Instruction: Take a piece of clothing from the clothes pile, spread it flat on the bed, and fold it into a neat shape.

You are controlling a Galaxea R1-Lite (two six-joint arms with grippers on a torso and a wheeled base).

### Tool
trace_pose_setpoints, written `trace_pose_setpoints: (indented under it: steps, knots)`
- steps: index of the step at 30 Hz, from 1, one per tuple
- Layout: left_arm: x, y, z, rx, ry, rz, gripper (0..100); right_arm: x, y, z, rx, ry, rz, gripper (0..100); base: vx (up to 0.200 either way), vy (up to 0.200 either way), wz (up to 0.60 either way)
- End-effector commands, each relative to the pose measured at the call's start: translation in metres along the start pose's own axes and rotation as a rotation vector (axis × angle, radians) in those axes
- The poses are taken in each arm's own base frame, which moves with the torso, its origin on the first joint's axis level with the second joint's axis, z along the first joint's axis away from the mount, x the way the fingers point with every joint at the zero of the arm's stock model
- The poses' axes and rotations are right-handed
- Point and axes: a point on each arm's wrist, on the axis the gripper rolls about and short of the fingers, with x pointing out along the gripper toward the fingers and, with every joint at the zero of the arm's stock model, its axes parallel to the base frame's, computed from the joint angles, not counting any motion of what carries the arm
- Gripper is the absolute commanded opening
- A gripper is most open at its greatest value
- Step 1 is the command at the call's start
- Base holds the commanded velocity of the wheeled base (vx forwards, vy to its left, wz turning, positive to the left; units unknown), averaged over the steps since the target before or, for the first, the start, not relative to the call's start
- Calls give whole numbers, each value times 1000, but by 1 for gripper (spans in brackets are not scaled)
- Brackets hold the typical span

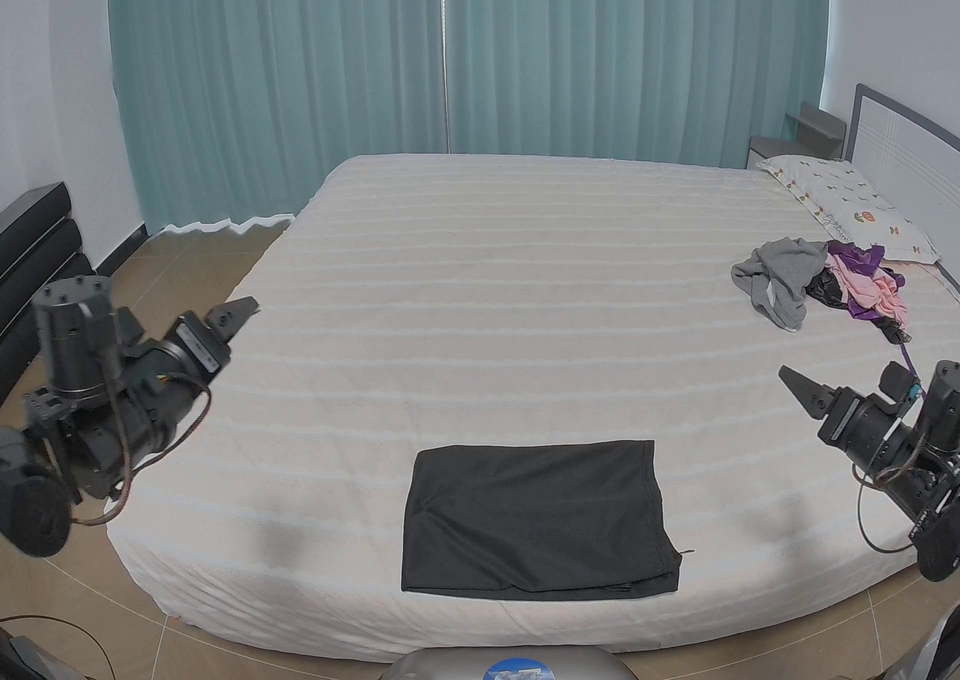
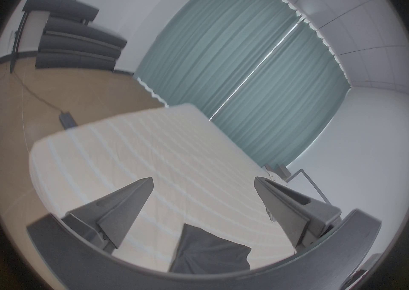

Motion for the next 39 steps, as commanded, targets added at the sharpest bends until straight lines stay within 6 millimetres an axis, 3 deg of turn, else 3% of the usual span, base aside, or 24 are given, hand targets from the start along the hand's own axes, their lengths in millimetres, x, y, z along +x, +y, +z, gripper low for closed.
trace_pose_setpoints:
  steps: [1,9,16,28,39]
  knots:
    - [-116,14,31,135,-259,-7,100,-95,25,30,-137,-240,59,100,0,0,0]
    - [-183,39,29,199,-302,24,100,-165,27,2,-219,-132,127,100,0,0,0]
    - [-221,64,16,263,-320,81,100,-204,30,-7,-244,-118,129,100,0,0,0]
    - [-257,87,-3,408,-439,182,100,-214,16,-39,-409,-90,107,100,0,0,0]
    - [-263,105,-24,442,-427,216,100,-213,10,-50,-441,-70,24,100,0,0,0]
